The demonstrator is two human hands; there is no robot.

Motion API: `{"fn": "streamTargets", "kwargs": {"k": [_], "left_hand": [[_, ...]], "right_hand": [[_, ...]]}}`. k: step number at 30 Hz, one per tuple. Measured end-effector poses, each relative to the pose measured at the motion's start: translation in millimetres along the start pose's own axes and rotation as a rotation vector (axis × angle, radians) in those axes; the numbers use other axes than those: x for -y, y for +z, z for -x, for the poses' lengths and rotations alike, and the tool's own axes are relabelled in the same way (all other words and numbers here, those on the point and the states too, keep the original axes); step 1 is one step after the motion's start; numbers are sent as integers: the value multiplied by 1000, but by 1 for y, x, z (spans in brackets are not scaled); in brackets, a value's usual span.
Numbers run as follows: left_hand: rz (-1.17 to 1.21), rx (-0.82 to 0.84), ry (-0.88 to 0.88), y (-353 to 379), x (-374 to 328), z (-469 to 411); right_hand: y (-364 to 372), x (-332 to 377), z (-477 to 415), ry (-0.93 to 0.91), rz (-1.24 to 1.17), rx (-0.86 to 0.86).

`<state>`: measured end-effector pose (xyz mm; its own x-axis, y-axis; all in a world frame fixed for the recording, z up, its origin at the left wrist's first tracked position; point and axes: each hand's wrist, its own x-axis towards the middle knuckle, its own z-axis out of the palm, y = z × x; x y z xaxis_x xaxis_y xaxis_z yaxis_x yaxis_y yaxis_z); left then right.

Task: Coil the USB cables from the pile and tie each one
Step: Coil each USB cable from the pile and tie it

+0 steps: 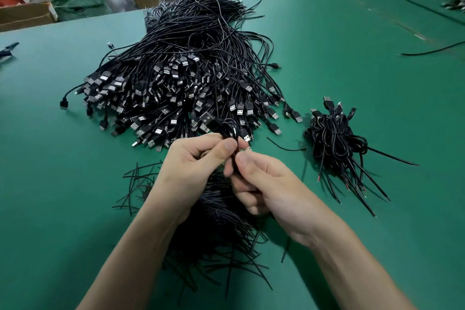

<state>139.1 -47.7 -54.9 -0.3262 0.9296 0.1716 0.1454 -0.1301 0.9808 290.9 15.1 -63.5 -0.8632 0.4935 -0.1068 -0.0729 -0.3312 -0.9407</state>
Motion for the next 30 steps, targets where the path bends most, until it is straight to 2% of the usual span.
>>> {"fn": "streamTargets", "kwargs": {"k": [6, 9, 12, 15, 17, 19, 23, 27, 29, 30], "left_hand": [[-37, -50, 40, 13, 6, -5], [-161, 19, 18, 16, 2, -17], [-553, 20, 54, 22, 1, -38], [-1041, 192, 116, 43, 1, -58], [-1260, 289, 97, 56, 3, -69], [-1438, 330, 151, 65, 10, -76], [-1520, 283, 211, 68, 19, -86], [-1572, 420, 302, 65, 34, -88], [-1604, 411, 268, 64, 30, -85], [-1538, 343, 186, 62, 25, -83]], "right_hand": [[3, -15, -5, -186, 339, -292], [-3, -13, -5, -259, 382, -420], [-9, -8, -3, -312, 445, -556], [-12, -6, -2, -327, 483, -630], [-12, -5, -2, -326, 490, -645], [-12, -6, -2, -323, 481, -657], [-13, -4, -1, -333, 473, -666], [-11, -3, -1, -347, 485, -641], [-10, -3, 0, -348, 494, -632], [-10, -3, 0, -350, 507, -628]]}}
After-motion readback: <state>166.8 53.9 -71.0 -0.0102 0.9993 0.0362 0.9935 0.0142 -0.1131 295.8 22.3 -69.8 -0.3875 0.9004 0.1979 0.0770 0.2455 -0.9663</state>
